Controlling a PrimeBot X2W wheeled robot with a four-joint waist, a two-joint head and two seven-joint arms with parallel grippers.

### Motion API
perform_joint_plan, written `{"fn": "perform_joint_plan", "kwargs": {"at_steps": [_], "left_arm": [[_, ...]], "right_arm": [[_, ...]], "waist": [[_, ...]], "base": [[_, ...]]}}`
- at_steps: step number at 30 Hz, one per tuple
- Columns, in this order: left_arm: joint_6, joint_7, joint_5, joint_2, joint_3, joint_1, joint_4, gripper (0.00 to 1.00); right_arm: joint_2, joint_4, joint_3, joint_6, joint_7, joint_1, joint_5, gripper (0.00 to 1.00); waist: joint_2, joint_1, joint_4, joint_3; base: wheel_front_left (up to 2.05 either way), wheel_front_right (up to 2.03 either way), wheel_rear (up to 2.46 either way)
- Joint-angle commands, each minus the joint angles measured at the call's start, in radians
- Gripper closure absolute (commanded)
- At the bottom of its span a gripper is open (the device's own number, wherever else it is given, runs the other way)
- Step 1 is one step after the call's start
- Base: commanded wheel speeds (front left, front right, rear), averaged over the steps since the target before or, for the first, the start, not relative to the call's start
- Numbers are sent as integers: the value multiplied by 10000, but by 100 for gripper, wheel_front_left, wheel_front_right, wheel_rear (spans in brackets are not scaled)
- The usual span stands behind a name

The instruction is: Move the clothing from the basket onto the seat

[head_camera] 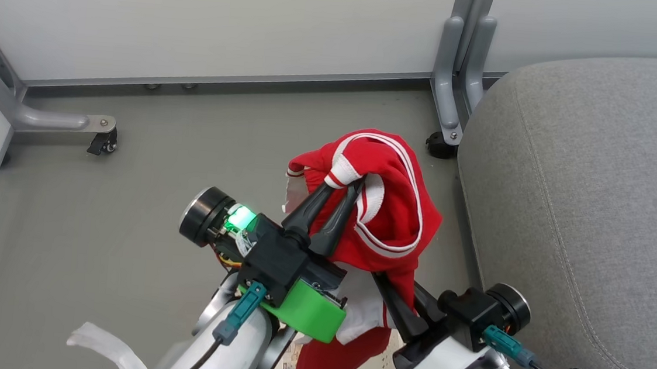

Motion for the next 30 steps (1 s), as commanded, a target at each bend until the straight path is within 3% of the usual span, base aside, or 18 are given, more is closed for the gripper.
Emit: {"fn": "perform_joint_plan", "kwargs": {"at_steps": [1, 7, 9, 10, 11, 30], "left_arm": [[24, -19, 146, 5, 72, -9, 76, 100], [141, -19, 261, 11, 364, 226, 225, 100], [172, -19, 282, 13, 468, 297, 263, 69], [168, -18, 283, 11, 517, 337, 293, 16], [192, -19, 329, 18, 559, 363, 316, 0], [222, -16, 582, 31, 869, 718, 392, 0]], "right_arm": [[-41, -50, -63, 1, -31, -91, -11, 100], [-72, -167, -244, 1, -33, 128, -31, 100], [-91, -209, -269, 1, -33, 199, 0, 100], [-101, -229, -282, 1, -31, 221, 15, 100], [-102, -249, -301, 1, -31, 231, 30, 100], [-44, -416, -578, 1, -33, 346, 45, 100]], "waist": [[0, 0, -45, 42], [0, 0, -103, -29], [0, 0, -106, -65], [0, 0, -107, -84], [0, 0, -109, -100], [0, 0, -68, -175]], "base": [[0, 0, 0], [0, 0, 0], [0, 0, 0], [0, 0, 0], [0, 0, 0], [0, 0, 0]]}}
